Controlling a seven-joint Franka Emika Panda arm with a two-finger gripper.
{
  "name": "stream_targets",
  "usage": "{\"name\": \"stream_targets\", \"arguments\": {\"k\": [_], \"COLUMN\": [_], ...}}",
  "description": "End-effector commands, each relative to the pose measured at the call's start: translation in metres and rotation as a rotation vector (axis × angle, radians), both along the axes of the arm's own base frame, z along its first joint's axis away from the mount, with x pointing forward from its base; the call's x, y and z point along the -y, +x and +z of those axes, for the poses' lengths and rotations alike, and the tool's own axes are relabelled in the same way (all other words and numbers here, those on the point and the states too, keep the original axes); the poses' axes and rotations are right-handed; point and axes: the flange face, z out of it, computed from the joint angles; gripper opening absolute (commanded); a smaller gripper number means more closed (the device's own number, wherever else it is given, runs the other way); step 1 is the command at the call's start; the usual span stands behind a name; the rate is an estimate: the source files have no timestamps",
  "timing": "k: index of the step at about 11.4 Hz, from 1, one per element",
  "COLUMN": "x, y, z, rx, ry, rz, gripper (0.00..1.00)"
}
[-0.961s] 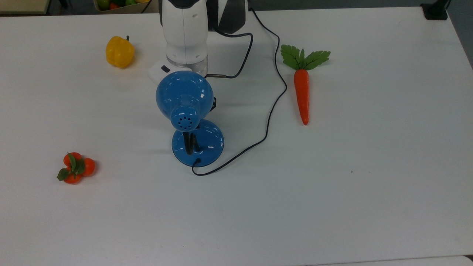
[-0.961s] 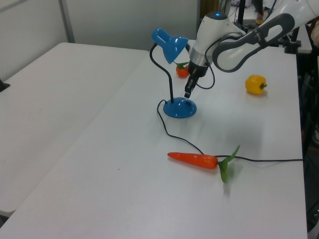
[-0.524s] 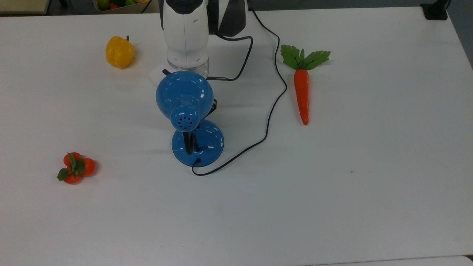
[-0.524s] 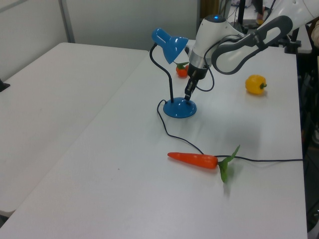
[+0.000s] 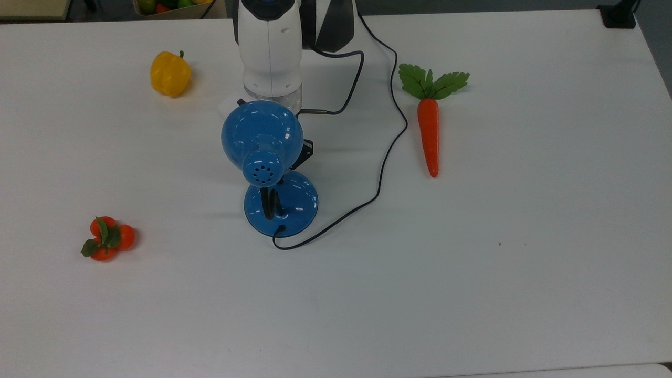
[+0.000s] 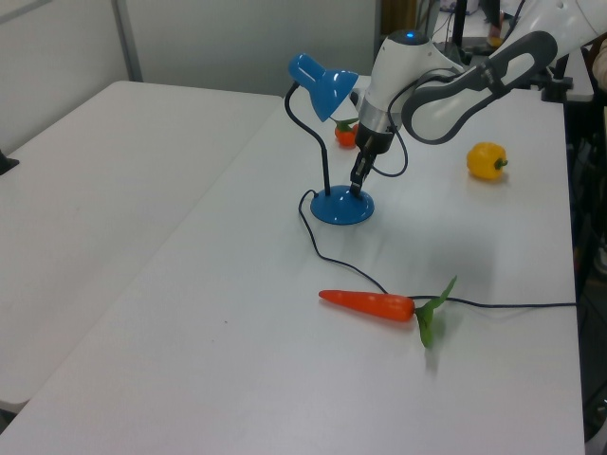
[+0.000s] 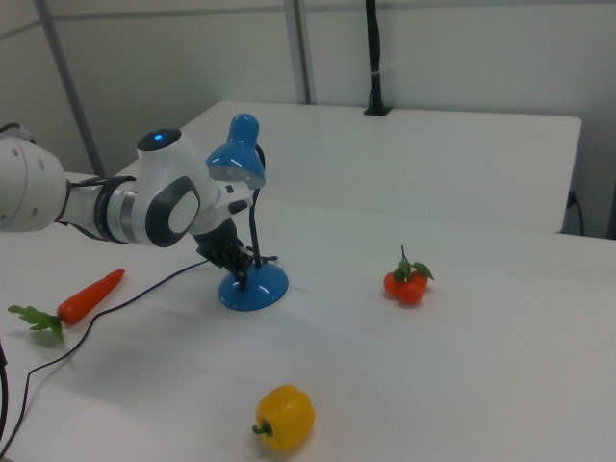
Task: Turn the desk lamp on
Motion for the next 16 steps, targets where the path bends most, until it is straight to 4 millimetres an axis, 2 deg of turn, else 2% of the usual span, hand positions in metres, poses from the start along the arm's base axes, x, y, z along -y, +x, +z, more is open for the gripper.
{"name": "stream_targets", "arguments": {"k": [1,9,16], "x": [-0.004,-0.005,-0.003], "y": [-0.001,0.002,0.008], "z": [-0.002,-0.019,-0.017], "rx": [-0.003,-0.013,0.023], "ry": [-0.005,-0.009,-0.010], "rz": [-0.001,0.004,0.007], "gripper": [0.00,0.00,0.00]}}
